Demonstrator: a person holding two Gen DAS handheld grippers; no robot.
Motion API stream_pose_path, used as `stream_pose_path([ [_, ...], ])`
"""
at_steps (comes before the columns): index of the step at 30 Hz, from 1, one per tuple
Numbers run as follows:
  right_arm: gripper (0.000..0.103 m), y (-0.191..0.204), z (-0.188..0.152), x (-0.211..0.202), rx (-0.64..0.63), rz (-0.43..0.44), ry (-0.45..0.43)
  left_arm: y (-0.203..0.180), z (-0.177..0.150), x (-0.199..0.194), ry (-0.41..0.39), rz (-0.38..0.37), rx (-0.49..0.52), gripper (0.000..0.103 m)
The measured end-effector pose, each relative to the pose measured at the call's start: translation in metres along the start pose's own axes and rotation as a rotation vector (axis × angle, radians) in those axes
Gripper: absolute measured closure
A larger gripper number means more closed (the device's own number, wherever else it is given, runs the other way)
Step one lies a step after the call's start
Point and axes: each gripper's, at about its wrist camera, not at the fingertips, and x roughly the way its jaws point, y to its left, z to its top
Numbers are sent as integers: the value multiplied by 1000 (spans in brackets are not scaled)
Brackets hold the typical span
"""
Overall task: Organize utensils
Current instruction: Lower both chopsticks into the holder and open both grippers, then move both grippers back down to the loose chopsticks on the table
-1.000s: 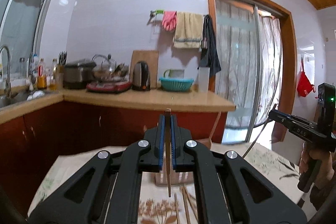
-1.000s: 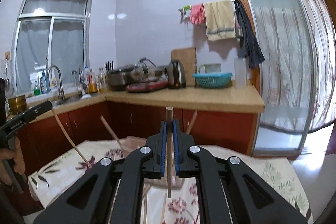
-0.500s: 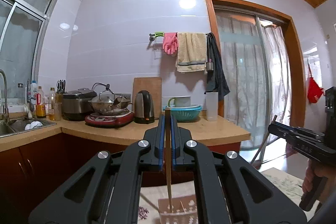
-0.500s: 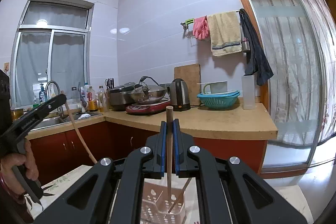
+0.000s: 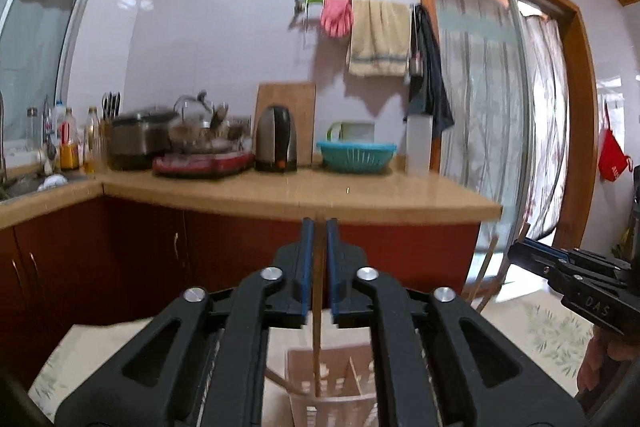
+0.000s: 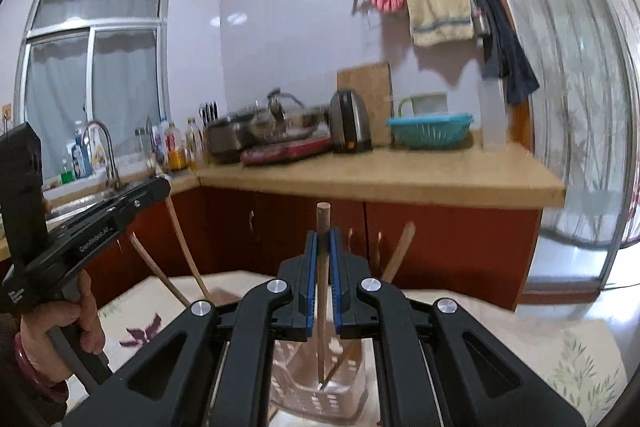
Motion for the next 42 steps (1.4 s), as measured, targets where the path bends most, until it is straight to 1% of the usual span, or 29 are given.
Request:
stream_pose_path([
  [1,89,0,-5,2,1,-1,15,1,-3,1,10,1,1,76],
  [2,77,0,-6,3,1,-3,21,1,-5,1,16,1,1,68],
  [3,71,0,-7,2,2,-6,19,1,-7,0,20,1,0,64],
  [4,61,0,-9,-2,2,-12,10,1,-9,-2,25,-1,0,60],
  [5,59,0,-7,-4,1,-14,4,1,-9,-5,27,-4,1,56],
  [6,58,2,-6,-9,-4,-15,-4,1,-9,-6,28,-4,3,53],
  [7,56,4,-4,-14,-15,-22,-12,1,-8,-11,28,-5,4,47],
  [8,53,6,-2,-17,-24,-27,-19,1,-7,-15,26,-5,4,43],
  [9,51,7,0,-20,-32,-31,-27,1,-6,-21,24,-6,4,42],
  [11,47,12,2,-35,-42,-37,-49,-1,-5,-26,25,-4,7,35],
  [13,47,14,4,-44,-47,-44,-61,-3,-6,-37,31,4,18,33],
  [17,47,21,-5,-72,-62,-64,-66,-2,-13,-63,40,27,19,27],
  [20,47,27,-19,-89,-80,-93,-51,-2,-23,-78,63,46,17,24],
  [22,47,29,-31,-98,-85,-111,-37,0,-34,-89,83,61,18,24],
  [26,47,34,-67,-115,-75,-134,9,5,-57,-108,134,94,1,24],
  [28,47,35,-90,-120,-74,-152,49,6,-72,-120,159,107,-5,24],
  [31,48,36,-117,-125,-60,-154,102,8,-92,-133,199,127,-8,24],
  [36,51,33,-168,-129,-13,-146,208,9,-128,-153,272,185,-6,21],
  [39,54,34,-189,-130,-12,-141,246,9,-144,-163,298,235,-1,17],
  [42,58,37,-203,-129,-19,-133,271,9,-159,-169,328,257,22,17],
])
